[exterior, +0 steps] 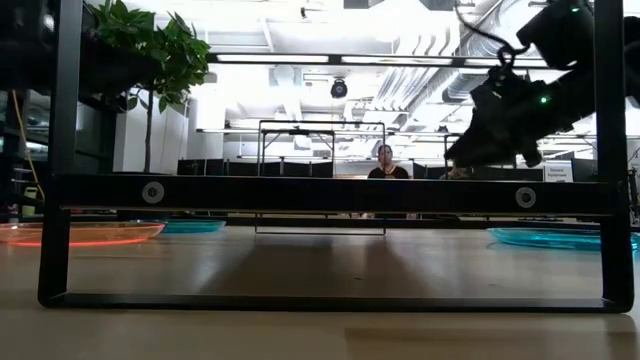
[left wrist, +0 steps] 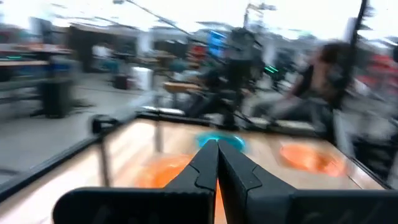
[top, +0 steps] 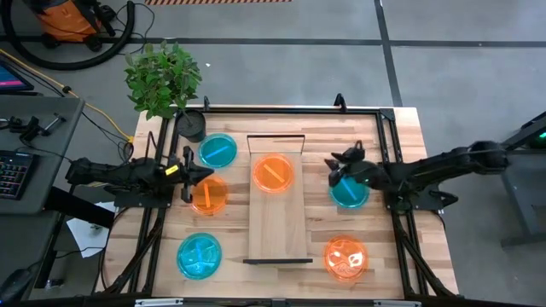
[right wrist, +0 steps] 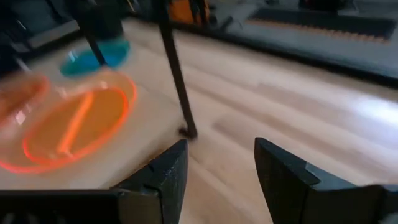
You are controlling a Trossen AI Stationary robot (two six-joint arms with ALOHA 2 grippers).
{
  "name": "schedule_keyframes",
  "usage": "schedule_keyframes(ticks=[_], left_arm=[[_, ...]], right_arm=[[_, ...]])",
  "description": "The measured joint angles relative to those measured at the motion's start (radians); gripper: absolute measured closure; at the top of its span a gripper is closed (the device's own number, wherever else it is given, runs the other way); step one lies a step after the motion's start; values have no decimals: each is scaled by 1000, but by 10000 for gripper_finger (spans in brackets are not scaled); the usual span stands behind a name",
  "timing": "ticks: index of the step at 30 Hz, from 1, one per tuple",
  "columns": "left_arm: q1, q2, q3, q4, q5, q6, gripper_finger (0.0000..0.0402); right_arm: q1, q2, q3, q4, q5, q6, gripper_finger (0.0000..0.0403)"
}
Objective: Place and stack plates onto a shelf
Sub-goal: Put the top left blue plate on the shelf
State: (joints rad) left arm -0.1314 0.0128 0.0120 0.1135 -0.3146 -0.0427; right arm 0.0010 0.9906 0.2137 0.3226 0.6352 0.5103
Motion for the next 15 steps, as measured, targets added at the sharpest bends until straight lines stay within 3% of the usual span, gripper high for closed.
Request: schedule_keyframes(ticks=[5, 9, 15], left_arm=[[1, 79, 14, 13, -194, 16, 377], [11, 203, 70, -38, -227, -3, 330], [82, 477, 239, -280, -228, -130, 261]], right_arm=[[-45, -91, -54, 60, -61, -44, 236], [-49, -123, -64, 57, -89, -38, 236], [-49, -127, -64, 56, -90, -13, 236]])
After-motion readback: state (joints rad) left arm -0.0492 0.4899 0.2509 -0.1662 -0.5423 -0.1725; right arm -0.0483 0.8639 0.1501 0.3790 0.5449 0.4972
